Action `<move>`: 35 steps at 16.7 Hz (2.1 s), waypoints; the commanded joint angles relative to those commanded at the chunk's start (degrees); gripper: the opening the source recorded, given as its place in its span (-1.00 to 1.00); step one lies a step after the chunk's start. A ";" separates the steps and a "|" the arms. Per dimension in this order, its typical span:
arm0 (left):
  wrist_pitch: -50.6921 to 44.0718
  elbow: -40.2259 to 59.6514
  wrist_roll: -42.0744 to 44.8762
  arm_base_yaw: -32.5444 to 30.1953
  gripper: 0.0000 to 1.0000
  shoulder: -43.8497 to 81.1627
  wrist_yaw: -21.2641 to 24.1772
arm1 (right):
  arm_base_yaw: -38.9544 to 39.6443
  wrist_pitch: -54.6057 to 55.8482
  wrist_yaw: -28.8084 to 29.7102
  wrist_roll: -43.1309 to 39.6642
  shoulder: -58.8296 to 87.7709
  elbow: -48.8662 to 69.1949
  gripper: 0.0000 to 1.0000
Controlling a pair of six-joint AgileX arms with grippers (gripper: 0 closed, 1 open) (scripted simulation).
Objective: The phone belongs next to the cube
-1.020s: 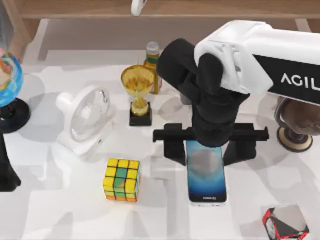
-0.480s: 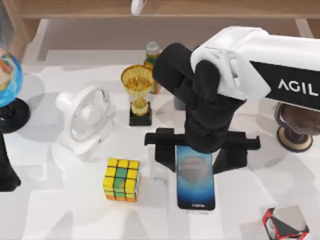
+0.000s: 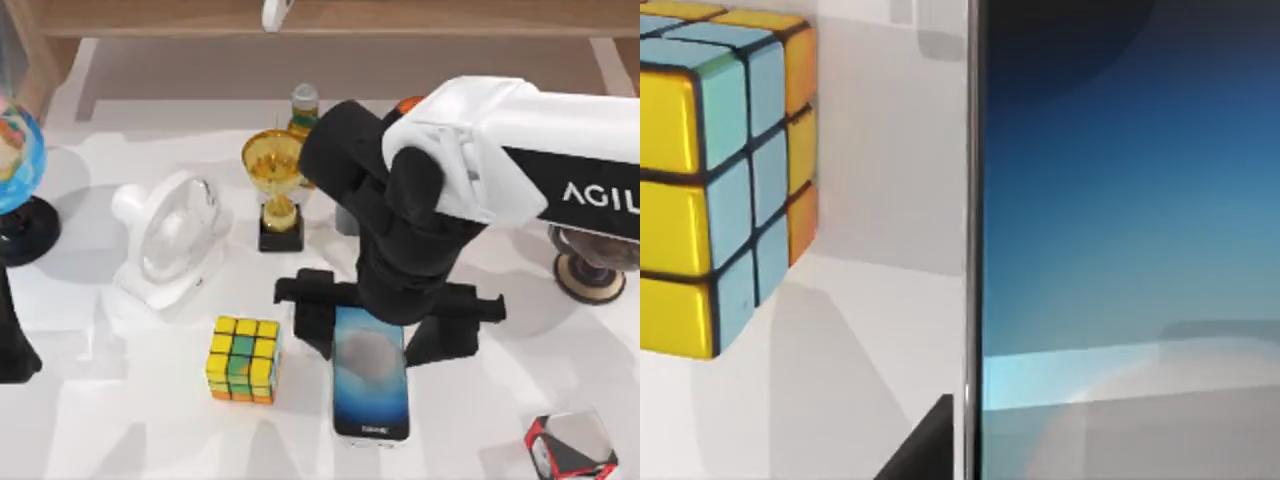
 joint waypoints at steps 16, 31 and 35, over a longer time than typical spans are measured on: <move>0.00 0.00 0.00 0.00 1.00 0.00 0.00 | -2.68 4.19 8.40 -3.97 6.18 -2.76 -1.00; 0.00 0.00 0.00 0.00 1.00 0.00 0.00 | -2.68 4.19 8.40 -3.97 6.18 -2.76 0.96; 0.00 0.00 0.00 0.00 1.00 0.00 0.00 | -2.68 4.19 8.40 -3.97 6.18 -2.76 1.00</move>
